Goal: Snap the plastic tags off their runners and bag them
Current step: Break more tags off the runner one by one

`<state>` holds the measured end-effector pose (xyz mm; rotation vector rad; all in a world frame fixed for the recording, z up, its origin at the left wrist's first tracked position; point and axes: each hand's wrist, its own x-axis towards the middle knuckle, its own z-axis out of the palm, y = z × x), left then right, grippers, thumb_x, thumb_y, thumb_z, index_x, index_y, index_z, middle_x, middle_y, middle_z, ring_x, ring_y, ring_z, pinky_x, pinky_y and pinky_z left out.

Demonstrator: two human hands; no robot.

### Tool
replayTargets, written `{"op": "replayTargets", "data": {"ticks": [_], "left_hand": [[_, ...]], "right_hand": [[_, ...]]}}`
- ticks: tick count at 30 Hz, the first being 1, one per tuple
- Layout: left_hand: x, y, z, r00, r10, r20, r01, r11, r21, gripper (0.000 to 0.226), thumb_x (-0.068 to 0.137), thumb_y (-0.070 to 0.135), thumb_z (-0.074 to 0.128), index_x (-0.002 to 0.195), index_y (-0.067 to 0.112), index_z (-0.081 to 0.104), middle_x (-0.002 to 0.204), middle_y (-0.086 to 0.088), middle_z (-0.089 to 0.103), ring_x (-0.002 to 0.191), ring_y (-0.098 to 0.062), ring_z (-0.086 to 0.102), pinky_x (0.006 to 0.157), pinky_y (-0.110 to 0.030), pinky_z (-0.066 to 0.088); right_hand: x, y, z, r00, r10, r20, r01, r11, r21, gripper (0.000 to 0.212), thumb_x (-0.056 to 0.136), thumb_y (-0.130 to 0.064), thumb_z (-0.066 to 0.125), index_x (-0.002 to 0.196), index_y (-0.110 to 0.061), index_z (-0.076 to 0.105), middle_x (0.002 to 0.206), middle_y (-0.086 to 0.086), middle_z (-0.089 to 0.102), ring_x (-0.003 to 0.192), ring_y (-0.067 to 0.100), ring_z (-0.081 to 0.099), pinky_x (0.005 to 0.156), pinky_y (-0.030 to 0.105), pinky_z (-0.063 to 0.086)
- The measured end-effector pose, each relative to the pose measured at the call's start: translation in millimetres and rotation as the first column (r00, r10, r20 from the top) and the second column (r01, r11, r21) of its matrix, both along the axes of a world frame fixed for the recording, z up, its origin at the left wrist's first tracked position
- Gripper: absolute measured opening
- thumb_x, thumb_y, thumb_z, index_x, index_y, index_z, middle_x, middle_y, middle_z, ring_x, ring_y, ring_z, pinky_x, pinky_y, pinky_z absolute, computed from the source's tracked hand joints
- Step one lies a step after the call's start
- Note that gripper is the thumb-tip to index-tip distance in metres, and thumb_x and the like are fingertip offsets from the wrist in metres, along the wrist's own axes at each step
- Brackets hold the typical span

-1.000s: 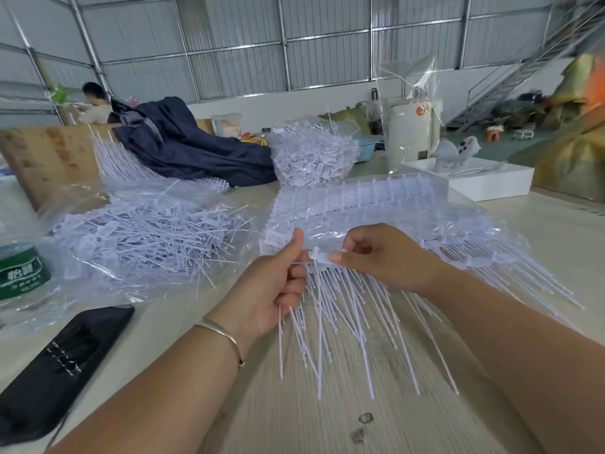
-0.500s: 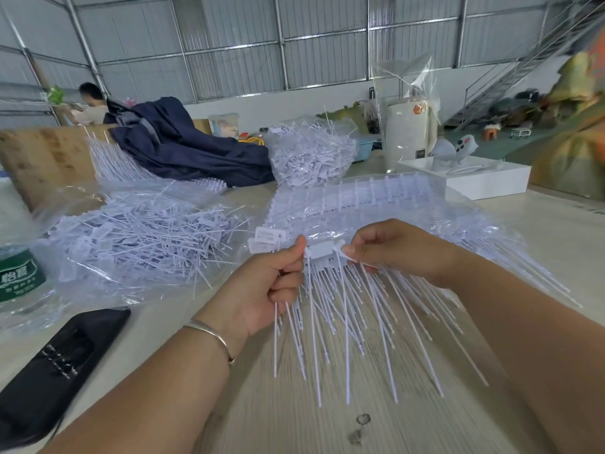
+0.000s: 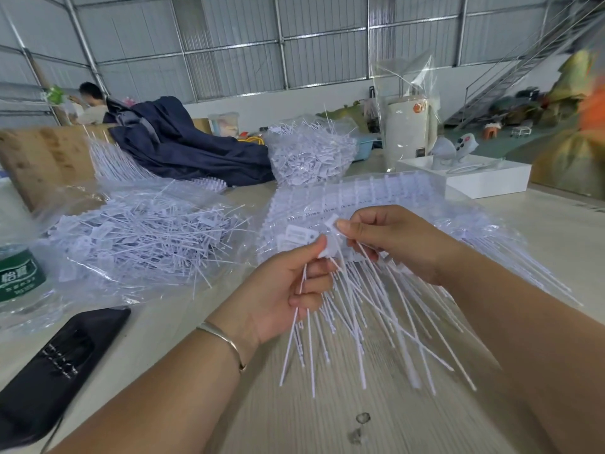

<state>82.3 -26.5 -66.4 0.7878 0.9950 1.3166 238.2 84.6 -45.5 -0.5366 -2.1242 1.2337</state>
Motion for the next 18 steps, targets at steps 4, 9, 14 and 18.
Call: {"op": "replayTargets", "data": {"ticks": [4, 9, 14, 18], "left_hand": [[-4, 0, 0, 0.989, 0.144, -0.025, -0.146, 0.988, -0.059, 0.026, 0.091, 0.036, 0.061, 0.086, 0.011, 0.058, 0.071, -0.004, 0.065, 0.04, -0.005, 0.04, 0.031, -0.013, 0.017], [-6, 0, 0, 0.981, 0.176, -0.08, -0.177, 0.984, 0.004, 0.023, 0.077, 0.034, 0.072, 0.08, 0.017, 0.057, 0.059, 0.005, 0.051, 0.042, -0.003, 0.028, 0.03, -0.013, 0.02], [-13, 3, -1, 0.964, 0.224, -0.145, -0.23, 0.973, -0.027, 0.028, 0.082, -0.007, 0.06, 0.069, 0.014, 0.049, 0.054, 0.005, 0.03, 0.039, -0.004, 0.021, 0.031, -0.014, 0.013], [-15, 4, -3, 0.958, 0.276, -0.072, -0.28, 0.959, -0.051, 0.032, 0.086, -0.013, 0.05, 0.071, 0.014, 0.041, 0.056, 0.0, 0.043, 0.044, -0.006, 0.033, 0.032, -0.013, 0.02]], "right_hand": [[-2, 3, -4, 0.993, -0.114, -0.009, 0.114, 0.993, -0.011, 0.048, 0.085, -0.047, 0.067, 0.073, -0.001, 0.059, 0.05, -0.005, 0.048, 0.047, 0.007, 0.041, 0.046, 0.009, 0.035], [-3, 5, -5, 0.983, -0.178, -0.034, 0.177, 0.984, -0.037, 0.051, 0.086, -0.049, 0.064, 0.075, 0.0, 0.06, 0.05, -0.008, 0.049, 0.045, 0.005, 0.041, 0.043, 0.007, 0.033], [-2, 4, -4, 0.987, -0.162, -0.013, 0.161, 0.984, -0.076, 0.043, 0.088, -0.04, 0.066, 0.074, 0.001, 0.06, 0.051, -0.006, 0.049, 0.047, 0.006, 0.042, 0.043, 0.007, 0.034], [0, 1, 0, 0.993, -0.111, 0.028, 0.113, 0.989, -0.095, 0.024, 0.088, -0.01, 0.058, 0.067, 0.001, 0.052, 0.064, 0.013, 0.038, 0.049, 0.01, 0.038, 0.043, 0.008, 0.032]]}}
